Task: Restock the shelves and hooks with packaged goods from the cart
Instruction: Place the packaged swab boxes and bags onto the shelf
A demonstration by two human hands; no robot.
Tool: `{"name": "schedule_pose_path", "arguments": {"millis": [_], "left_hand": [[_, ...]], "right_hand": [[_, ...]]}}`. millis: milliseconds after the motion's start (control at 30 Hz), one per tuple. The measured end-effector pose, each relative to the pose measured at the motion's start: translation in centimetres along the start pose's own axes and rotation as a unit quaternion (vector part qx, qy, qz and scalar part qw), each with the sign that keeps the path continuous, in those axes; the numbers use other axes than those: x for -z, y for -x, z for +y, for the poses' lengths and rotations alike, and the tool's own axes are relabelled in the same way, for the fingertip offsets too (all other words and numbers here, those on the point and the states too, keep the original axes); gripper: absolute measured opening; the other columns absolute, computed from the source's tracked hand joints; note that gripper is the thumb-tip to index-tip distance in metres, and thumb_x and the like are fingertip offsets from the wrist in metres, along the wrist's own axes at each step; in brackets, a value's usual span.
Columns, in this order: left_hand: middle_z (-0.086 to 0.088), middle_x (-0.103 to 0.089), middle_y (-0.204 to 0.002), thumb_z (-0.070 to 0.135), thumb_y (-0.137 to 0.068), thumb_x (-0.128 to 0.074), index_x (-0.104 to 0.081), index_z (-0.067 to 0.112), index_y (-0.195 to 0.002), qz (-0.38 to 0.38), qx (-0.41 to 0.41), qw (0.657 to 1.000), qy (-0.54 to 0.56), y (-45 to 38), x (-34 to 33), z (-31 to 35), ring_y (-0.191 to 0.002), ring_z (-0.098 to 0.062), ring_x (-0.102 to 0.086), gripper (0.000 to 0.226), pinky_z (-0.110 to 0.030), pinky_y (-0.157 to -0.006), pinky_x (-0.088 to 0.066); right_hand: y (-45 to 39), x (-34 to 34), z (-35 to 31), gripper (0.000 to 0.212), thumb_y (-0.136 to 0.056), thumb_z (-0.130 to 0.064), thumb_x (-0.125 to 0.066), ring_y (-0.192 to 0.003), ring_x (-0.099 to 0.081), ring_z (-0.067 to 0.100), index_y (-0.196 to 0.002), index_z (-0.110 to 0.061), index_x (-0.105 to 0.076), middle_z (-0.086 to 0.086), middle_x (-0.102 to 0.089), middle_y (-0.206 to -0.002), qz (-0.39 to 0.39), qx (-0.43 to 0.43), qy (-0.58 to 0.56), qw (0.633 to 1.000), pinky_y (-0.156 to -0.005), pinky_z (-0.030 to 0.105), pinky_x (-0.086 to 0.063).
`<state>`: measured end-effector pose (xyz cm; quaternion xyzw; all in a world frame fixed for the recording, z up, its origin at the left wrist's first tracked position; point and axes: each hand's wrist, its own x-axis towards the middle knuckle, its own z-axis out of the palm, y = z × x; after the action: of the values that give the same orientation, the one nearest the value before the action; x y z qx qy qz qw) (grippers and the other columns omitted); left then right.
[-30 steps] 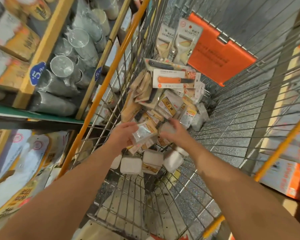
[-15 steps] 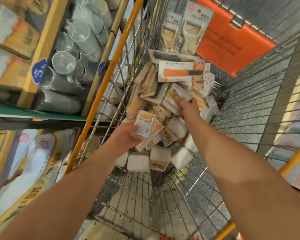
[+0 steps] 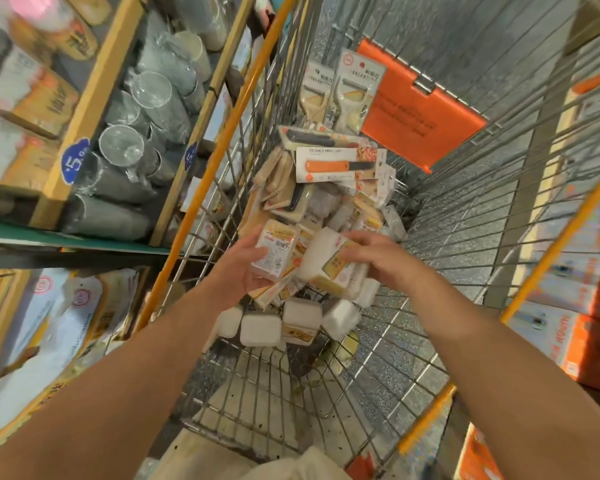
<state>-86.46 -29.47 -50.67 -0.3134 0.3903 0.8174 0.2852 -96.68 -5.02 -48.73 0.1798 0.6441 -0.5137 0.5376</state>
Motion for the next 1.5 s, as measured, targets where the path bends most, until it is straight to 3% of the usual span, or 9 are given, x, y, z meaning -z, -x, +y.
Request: {"name": "schedule_pose_path", "arguments": {"millis": [400,567,700,833,1000,1167,1267,1367,1500], "left_hand": [[-0.001,-0.063,-0.130,0.055,-0.081,-0.066,-0.056,0.040,-0.131,0.038,0.018,0.994,-0.104,-0.6,-0.7,-0.7,-0.119,-0.029,-0.061,0.053,-0.052,-0.090,-0.054],[-0.007,-0.064,-0.126,0.074,-0.082,-0.049,-0.054,0.031,-0.126,0.041,0.057,0.994,-0.081,-0.6,-2.1,-1.9,-0.111,-0.030,-0.063,0.062,-0.051,-0.087,-0.054],[-0.006,-0.066,-0.117,0.067,-0.072,-0.036,-0.050,0.022,-0.133,0.035,0.104,0.993,-0.047,-0.7,-1.9,-2.6,-0.101,-0.024,-0.064,0.077,-0.040,-0.074,-0.051],[-0.011,-0.062,-0.130,0.059,-0.089,-0.049,-0.048,0.020,-0.138,0.033,0.140,0.987,-0.073,-1.1,-0.9,-3.3,-0.112,-0.031,-0.062,0.063,-0.047,-0.084,-0.052],[0.001,-0.062,-0.131,0.077,-0.055,-0.068,-0.044,0.038,-0.137,0.019,0.175,0.976,-0.126,-1.3,-0.8,-4.0,-0.111,-0.021,-0.063,0.094,-0.044,-0.083,-0.050],[-0.007,-0.060,-0.130,0.041,-0.067,-0.071,-0.032,0.032,-0.139,0.022,0.194,0.971,-0.135,-2.6,-1.0,-4.3,-0.112,-0.030,-0.062,0.082,-0.051,-0.089,-0.051],[-0.008,-0.064,-0.122,0.035,-0.059,-0.077,-0.038,0.027,-0.134,0.049,0.188,0.977,-0.094,-3.5,-1.1,-4.5,-0.104,-0.027,-0.065,0.085,-0.046,-0.084,-0.053],[-0.010,-0.061,-0.131,0.043,-0.048,-0.079,-0.040,0.025,-0.139,0.102,0.175,0.977,-0.074,-4.7,-0.7,-4.3,-0.099,-0.023,-0.066,0.101,-0.038,-0.073,-0.052],[-0.005,-0.058,-0.133,0.034,-0.080,-0.068,-0.040,0.024,-0.142,0.176,0.179,0.967,-0.031,-6.5,-0.5,-3.7,-0.091,-0.018,-0.060,0.068,-0.032,-0.066,-0.043]], "right_hand": [[0.2,-2.5,-1.3,0.026,-0.089,0.006,-0.057,-0.070,-0.071,0.012,-0.102,-0.017,-0.062,0.002,-0.072,-0.084,-0.032,0.034,-0.052,0.998,-0.066,0.028,-0.058],[-0.9,-4.6,-1.0,0.051,-0.094,-0.013,-0.060,-0.087,-0.069,0.016,-0.141,-0.019,-0.041,-0.002,-0.062,-0.110,-0.020,0.056,-0.073,0.996,-0.072,0.030,-0.059],[-1.9,-6.1,0.7,0.052,-0.096,-0.021,-0.059,-0.094,-0.068,0.020,-0.144,-0.017,-0.041,0.007,-0.068,-0.111,-0.034,0.017,-0.164,0.986,-0.084,0.033,-0.057],[-2.3,-6.6,2.9,0.045,-0.097,-0.015,-0.056,-0.077,-0.070,0.016,-0.140,-0.012,-0.045,0.006,-0.070,-0.095,-0.019,-0.011,-0.229,0.973,-0.069,0.029,-0.059],[-3.0,-7.0,5.2,0.044,-0.098,-0.016,-0.054,-0.075,-0.070,0.016,-0.140,-0.009,-0.045,0.006,-0.070,-0.092,0.011,-0.022,-0.267,0.963,-0.064,0.029,-0.058],[-3.8,-6.8,5.4,0.048,-0.101,-0.054,-0.032,-0.081,-0.069,0.022,-0.110,-0.018,-0.061,0.008,-0.072,-0.092,0.032,-0.055,-0.315,0.947,-0.080,0.037,-0.053],[-5.4,-5.2,5.9,0.055,-0.099,-0.063,-0.024,-0.101,-0.063,0.025,-0.111,-0.022,-0.060,0.011,-0.065,-0.120,0.126,-0.046,-0.303,0.944,-0.094,0.044,-0.049],[-7.2,-2.9,6.8,0.055,-0.094,-0.065,-0.038,-0.103,-0.061,0.023,-0.123,-0.021,-0.054,0.004,-0.061,-0.121,0.279,-0.028,-0.275,0.920,-0.081,0.036,-0.050],[-9.6,-0.5,7.8,0.079,-0.077,-0.068,-0.062,-0.109,-0.061,0.027,-0.130,-0.011,-0.048,0.008,-0.058,-0.125,0.390,-0.033,-0.223,0.893,-0.095,0.045,-0.052]]}}
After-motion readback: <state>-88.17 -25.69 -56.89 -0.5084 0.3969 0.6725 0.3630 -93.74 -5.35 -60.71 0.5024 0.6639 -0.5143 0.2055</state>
